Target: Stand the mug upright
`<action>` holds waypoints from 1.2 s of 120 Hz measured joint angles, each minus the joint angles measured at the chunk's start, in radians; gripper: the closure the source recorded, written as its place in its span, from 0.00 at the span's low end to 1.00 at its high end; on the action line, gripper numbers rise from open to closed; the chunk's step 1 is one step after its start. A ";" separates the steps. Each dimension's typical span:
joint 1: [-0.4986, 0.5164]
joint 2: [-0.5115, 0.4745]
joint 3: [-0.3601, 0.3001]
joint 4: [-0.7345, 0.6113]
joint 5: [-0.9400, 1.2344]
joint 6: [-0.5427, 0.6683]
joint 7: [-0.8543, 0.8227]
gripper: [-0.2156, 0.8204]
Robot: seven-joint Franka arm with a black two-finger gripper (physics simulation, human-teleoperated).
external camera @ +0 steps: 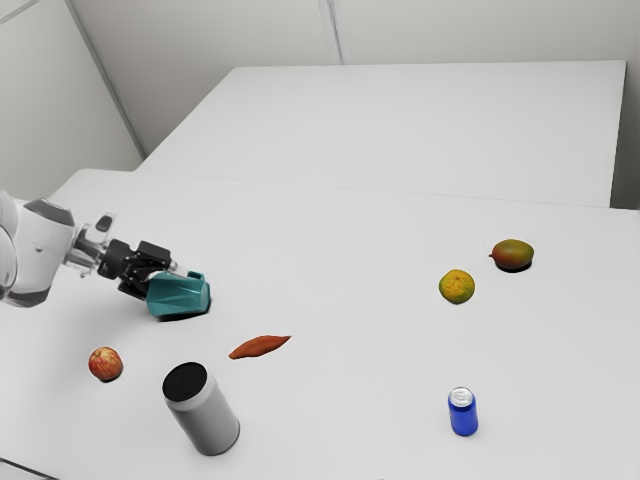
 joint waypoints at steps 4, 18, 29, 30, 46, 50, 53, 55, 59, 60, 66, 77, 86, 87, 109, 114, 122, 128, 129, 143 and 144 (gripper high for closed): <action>0.000 0.000 0.000 -0.001 -0.003 -0.004 0.006 0.31; 0.000 0.000 0.000 -0.005 -0.009 -0.012 0.026 0.52; 0.000 0.000 0.000 -0.006 -0.011 -0.015 0.039 0.68; 0.000 0.000 0.000 -0.006 -0.012 -0.016 0.040 0.69; -0.002 -0.005 0.000 -0.006 -0.010 -0.010 0.054 0.81; -0.004 -0.008 0.000 -0.006 -0.009 -0.004 0.057 0.84; -0.006 -0.010 0.000 -0.006 -0.006 0.001 0.058 0.85; -0.007 -0.012 0.000 -0.005 -0.005 0.004 0.059 0.85; -0.009 -0.019 0.000 -0.005 -0.002 0.009 0.062 0.86; -0.010 -0.021 0.000 -0.005 -0.001 0.011 0.062 0.86; -0.013 -0.037 0.000 -0.005 0.002 0.018 0.065 0.88; -0.029 -0.083 -0.006 -0.002 0.024 0.036 0.071 0.92; -0.059 -0.122 -0.019 -0.002 0.065 0.065 0.070 0.93; -0.063 -0.126 -0.021 -0.002 0.071 0.069 0.070 0.93; -0.147 -0.223 -0.095 -0.003 0.337 0.180 0.027 0.94; -0.159 -0.240 -0.122 -0.004 0.419 0.201 0.008 0.95; -0.170 -0.255 -0.171 -0.005 0.552 0.230 -0.030 0.95; -0.182 -0.259 -0.202 -0.008 0.647 0.248 -0.061 0.95; -0.184 -0.259 -0.207 -0.009 0.663 0.251 -0.066 0.95; -0.229 -0.259 -0.251 -0.022 0.841 0.285 -0.144 0.95; -0.232 -0.259 -0.253 -0.025 0.851 0.288 -0.149 0.95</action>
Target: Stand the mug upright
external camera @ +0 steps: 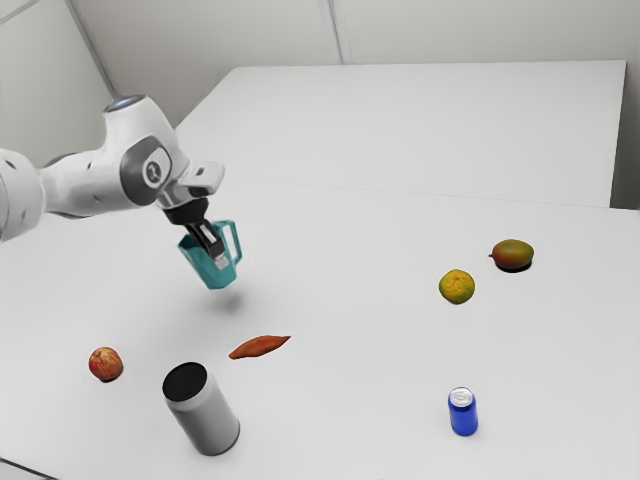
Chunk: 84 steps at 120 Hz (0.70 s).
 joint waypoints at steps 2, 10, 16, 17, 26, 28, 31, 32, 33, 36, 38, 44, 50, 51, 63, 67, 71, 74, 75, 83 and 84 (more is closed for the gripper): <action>-0.007 0.000 -0.003 -0.007 0.017 0.006 -0.010 0.95; -0.030 0.000 -0.012 -0.032 0.074 0.030 -0.049 0.95; -0.041 0.001 -0.016 -0.047 0.114 0.047 -0.080 0.95; -0.042 0.001 -0.016 -0.049 0.120 0.050 -0.085 0.95; -0.048 0.001 -0.018 -0.073 0.160 0.078 -0.127 0.95; -0.047 0.001 -0.018 -0.078 0.166 0.085 -0.135 0.95; -0.046 0.001 -0.018 -0.086 0.174 0.096 -0.148 0.95; -0.045 0.001 -0.018 -0.088 0.177 0.100 -0.152 0.95; -0.044 0.001 -0.018 -0.091 0.179 0.104 -0.156 0.95; -0.041 0.001 -0.018 -0.097 0.187 0.114 -0.168 0.95; -0.039 0.001 -0.018 -0.101 0.191 0.122 -0.176 0.95; -0.034 0.000 -0.017 -0.114 0.201 0.142 -0.198 0.95; -0.029 -0.001 -0.017 -0.128 0.207 0.161 -0.220 0.95; -0.029 -0.001 -0.017 -0.130 0.208 0.164 -0.223 0.95; -0.025 -0.001 -0.023 -0.144 0.215 0.195 -0.262 0.96; -0.025 -0.001 -0.026 -0.147 0.217 0.203 -0.274 0.96; -0.026 -0.001 -0.031 -0.150 0.218 0.211 -0.285 0.96; -0.028 -0.001 -0.035 -0.152 0.219 0.217 -0.293 0.96; -0.028 -0.001 -0.036 -0.152 0.219 0.219 -0.296 0.96; -0.039 -0.001 -0.042 -0.156 0.220 0.233 -0.317 0.96; -0.041 0.000 -0.042 -0.157 0.220 0.235 -0.319 0.96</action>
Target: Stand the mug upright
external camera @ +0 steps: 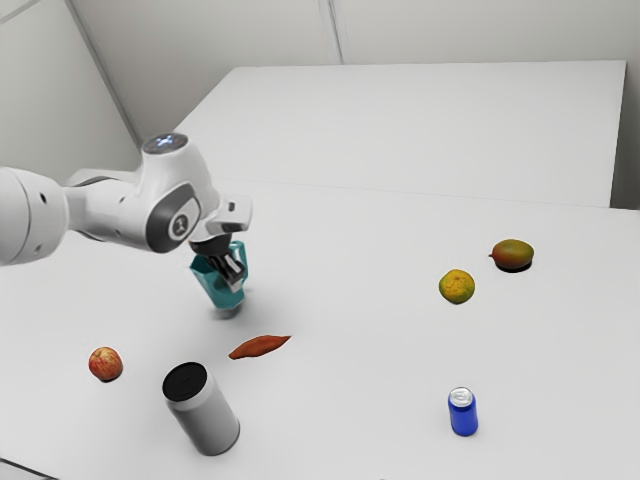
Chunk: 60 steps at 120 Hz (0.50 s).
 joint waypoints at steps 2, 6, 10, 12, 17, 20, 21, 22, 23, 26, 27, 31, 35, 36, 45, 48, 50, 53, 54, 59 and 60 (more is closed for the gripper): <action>-0.003 0.000 -0.001 -0.001 0.000 0.003 -0.005 0.96; -0.009 0.001 -0.001 -0.004 0.001 0.009 -0.014 0.96; -0.014 0.001 -0.002 -0.005 0.001 0.014 -0.023 0.96; -0.016 0.001 -0.002 -0.005 0.001 0.016 -0.027 0.96; -0.019 0.002 -0.002 -0.007 0.002 0.021 -0.037 0.96; -0.019 0.002 -0.002 -0.008 0.002 0.024 -0.043 0.96; -0.019 0.002 -0.002 -0.010 0.002 0.026 -0.045 0.96; -0.018 0.002 -0.002 -0.012 0.002 0.028 -0.047 0.96; -0.018 0.002 -0.002 -0.013 0.002 0.030 -0.048 0.96; -0.016 0.003 -0.002 -0.017 0.002 0.035 -0.054 0.96; -0.015 0.003 -0.002 -0.018 0.002 0.037 -0.055 0.96; -0.012 0.005 -0.003 -0.021 0.002 0.043 -0.062 0.96; -0.008 0.006 -0.003 -0.023 0.002 0.049 -0.068 0.96; -0.007 0.007 -0.003 -0.023 0.002 0.050 -0.069 0.96; 0.001 0.012 -0.004 -0.028 0.002 0.064 -0.081 0.96; 0.002 0.015 -0.004 -0.030 0.002 0.068 -0.085 0.96; 0.002 0.016 -0.004 -0.031 0.002 0.071 -0.087 0.96; 0.001 0.018 -0.003 -0.031 0.002 0.075 -0.091 0.96; 0.001 0.019 -0.003 -0.031 0.003 0.076 -0.092 0.96; -0.003 0.021 -0.003 -0.032 0.003 0.081 -0.098 0.96; -0.003 0.021 -0.003 -0.032 0.003 0.082 -0.099 0.96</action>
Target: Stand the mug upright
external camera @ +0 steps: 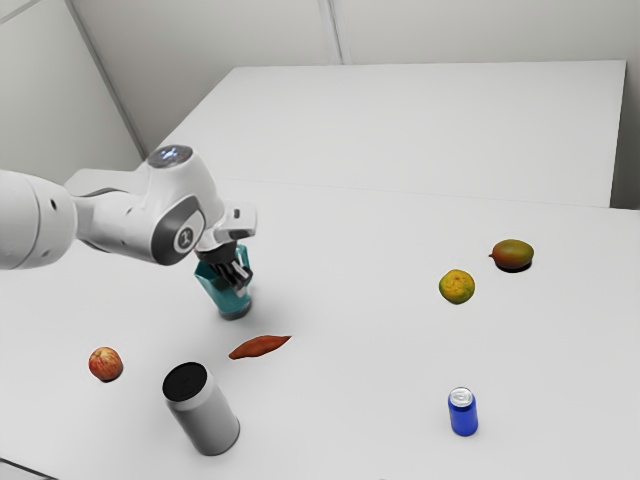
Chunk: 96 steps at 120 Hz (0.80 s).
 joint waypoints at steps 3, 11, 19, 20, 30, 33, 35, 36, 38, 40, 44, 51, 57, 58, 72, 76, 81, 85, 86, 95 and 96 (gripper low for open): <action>-0.002 0.001 0.000 0.000 0.000 0.002 -0.003 0.96; -0.008 0.003 0.000 0.000 0.000 0.008 -0.011 0.95; -0.009 0.004 -0.002 0.000 -0.007 0.010 -0.013 0.89; -0.009 0.004 -0.002 0.000 -0.008 0.011 -0.012 0.89; -0.009 0.004 -0.003 0.000 -0.013 0.012 -0.012 0.82; -0.009 0.004 -0.003 0.001 -0.014 0.013 -0.012 0.80; -0.009 0.003 -0.003 0.001 -0.015 0.013 -0.012 0.78; -0.008 0.003 -0.003 0.001 -0.015 0.013 -0.012 0.77; -0.008 0.003 -0.003 0.001 -0.016 0.013 -0.012 0.76; -0.008 0.003 -0.003 0.001 -0.016 0.013 -0.012 0.75; -0.007 0.003 -0.003 0.001 -0.017 0.013 -0.012 0.72; -0.007 0.002 -0.004 0.001 -0.018 0.013 -0.012 0.66; -0.007 0.000 -0.004 0.002 -0.018 0.013 -0.012 0.60; -0.007 0.000 -0.004 0.002 -0.018 0.013 -0.012 0.59; -0.006 -0.011 -0.010 0.004 -0.019 0.008 -0.013 0.46; -0.003 -0.018 -0.015 0.005 -0.020 0.006 -0.014 0.43; -0.003 -0.030 -0.020 0.006 -0.021 0.004 -0.015 0.40; -0.002 -0.043 -0.024 0.007 -0.022 0.002 -0.015 0.37; -0.002 -0.046 -0.025 0.008 -0.022 0.002 -0.016 0.37; -0.007 -0.069 -0.030 0.024 -0.027 -0.009 -0.017 0.33; -0.008 -0.071 -0.030 0.027 -0.028 -0.011 -0.017 0.33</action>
